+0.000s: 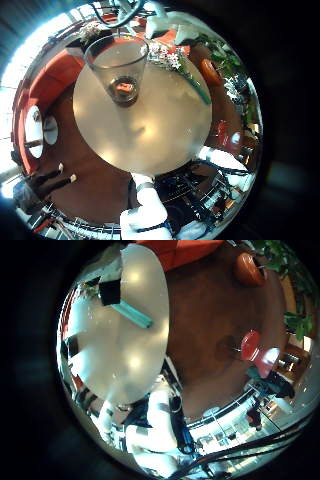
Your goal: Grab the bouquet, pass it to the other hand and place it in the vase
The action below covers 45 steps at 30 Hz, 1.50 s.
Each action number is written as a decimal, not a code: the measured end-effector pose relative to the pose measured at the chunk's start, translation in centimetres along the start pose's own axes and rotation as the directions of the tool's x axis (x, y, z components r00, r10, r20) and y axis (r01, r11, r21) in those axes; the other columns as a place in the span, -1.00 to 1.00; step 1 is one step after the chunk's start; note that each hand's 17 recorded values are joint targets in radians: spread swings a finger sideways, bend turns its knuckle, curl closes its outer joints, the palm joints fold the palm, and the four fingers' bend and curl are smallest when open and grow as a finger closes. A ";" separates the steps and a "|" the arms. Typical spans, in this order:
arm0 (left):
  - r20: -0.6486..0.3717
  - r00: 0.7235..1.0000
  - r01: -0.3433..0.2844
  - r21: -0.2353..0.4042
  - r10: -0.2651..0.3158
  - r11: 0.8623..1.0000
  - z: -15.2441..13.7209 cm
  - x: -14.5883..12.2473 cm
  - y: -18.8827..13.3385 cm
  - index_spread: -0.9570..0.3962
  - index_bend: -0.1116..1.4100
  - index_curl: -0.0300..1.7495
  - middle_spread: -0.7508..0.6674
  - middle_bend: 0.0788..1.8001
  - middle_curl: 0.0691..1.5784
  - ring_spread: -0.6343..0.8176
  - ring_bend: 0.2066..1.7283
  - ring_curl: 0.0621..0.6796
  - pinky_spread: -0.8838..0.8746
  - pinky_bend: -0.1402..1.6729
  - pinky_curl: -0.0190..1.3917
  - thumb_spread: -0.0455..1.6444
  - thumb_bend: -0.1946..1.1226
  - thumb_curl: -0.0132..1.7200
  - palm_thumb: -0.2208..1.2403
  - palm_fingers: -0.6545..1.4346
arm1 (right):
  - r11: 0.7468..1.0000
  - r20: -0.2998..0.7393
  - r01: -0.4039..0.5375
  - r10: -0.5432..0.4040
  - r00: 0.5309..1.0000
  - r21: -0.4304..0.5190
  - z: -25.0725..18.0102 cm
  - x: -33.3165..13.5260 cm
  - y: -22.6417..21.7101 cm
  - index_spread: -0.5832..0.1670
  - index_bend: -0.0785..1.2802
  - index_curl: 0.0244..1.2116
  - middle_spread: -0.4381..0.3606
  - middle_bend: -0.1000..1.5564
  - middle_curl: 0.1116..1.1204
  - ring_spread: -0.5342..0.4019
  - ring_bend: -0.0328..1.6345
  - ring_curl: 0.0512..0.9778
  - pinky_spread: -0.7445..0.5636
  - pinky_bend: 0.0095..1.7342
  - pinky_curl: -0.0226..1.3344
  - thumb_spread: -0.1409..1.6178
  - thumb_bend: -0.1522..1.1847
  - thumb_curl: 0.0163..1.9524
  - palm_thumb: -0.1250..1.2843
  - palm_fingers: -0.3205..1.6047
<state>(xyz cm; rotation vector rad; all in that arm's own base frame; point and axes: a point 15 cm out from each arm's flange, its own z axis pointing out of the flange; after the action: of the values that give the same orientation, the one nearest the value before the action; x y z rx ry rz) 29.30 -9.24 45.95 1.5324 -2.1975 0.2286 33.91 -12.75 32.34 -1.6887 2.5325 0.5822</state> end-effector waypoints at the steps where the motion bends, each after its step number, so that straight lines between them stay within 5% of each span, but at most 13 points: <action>1: -0.001 1.000 0.000 -0.002 0.000 1.000 0.1 0.1 0.0 0.57 -0.62 -0.58 0.55 -0.85 -0.60 0.61 -0.61 -0.60 0.57 -0.64 -0.58 0.39 -0.74 -0.63 -0.25 -0.19 | 1.000 -0.002 0.001 -0.001 1.000 -0.008 0.3 0.0 -0.2 -0.01 -0.44 -0.01 -0.02 0.00 -0.05 -0.13 0.32 -0.09 -0.02 -0.04 0.03 0.26 -0.80 -0.31 0.29 -0.52; 11: -0.029 0.999 -0.033 0.006 0.033 0.999 0.5 1.4 -0.7 0.57 -0.62 -0.57 0.56 -0.86 -0.61 0.61 -0.62 -0.60 0.58 -0.64 -0.57 0.39 -0.74 -0.63 -0.25 -0.20 | 0.996 -0.028 0.022 -0.025 0.999 -0.090 3.2 -0.8 -1.2 0.10 -0.53 -0.15 0.02 -0.21 -0.22 -0.02 0.11 -0.26 0.12 -0.15 -0.11 0.22 -0.80 -0.36 0.43 -0.59; 22: -0.036 0.998 -0.042 -0.001 0.041 0.999 1.0 -0.8 -0.7 0.57 -0.62 -0.56 0.57 -0.86 -0.61 0.62 -0.63 -0.60 0.58 -0.64 -0.57 0.39 -0.73 -0.62 -0.25 -0.20 | 0.991 -0.093 -0.009 -0.003 0.996 -0.133 5.9 -2.0 -2.9 0.08 -0.62 -0.27 0.06 -0.29 -0.30 -0.01 0.04 -0.34 0.31 -0.09 -0.16 0.20 -0.81 -0.40 0.41 -0.47; 36: -0.033 0.998 -0.058 0.000 0.058 0.998 0.9 -1.9 -0.6 0.57 -0.62 -0.57 0.57 -0.86 -0.61 0.62 -0.63 -0.59 0.59 -0.64 -0.57 0.39 -0.74 -0.62 -0.25 -0.20 | 0.996 -0.190 -0.063 0.049 0.981 -0.069 8.0 -1.8 -6.1 0.15 -0.61 -0.34 0.02 -0.20 -0.24 -0.13 0.17 -0.28 0.08 -0.14 -0.24 0.24 -0.82 -0.45 0.28 -0.36; 45: -0.039 0.998 -0.056 -0.011 0.056 0.998 1.3 -2.2 -0.6 0.57 -0.62 -0.57 0.57 -0.86 -0.61 0.62 -0.63 -0.58 0.59 -0.64 -0.57 0.39 -0.74 -0.62 -0.25 -0.20 | 0.993 -0.198 -0.081 0.063 0.978 -0.084 9.1 -2.2 -6.4 0.14 -0.58 -0.31 0.03 -0.20 -0.24 -0.12 0.12 -0.32 0.16 -0.20 -0.32 0.26 -0.83 -0.48 0.22 -0.34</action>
<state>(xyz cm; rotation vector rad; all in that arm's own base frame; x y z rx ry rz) 30.11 -8.07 43.79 1.4495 -2.2096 0.2598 39.02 -10.01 22.60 -1.7718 2.7532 0.5711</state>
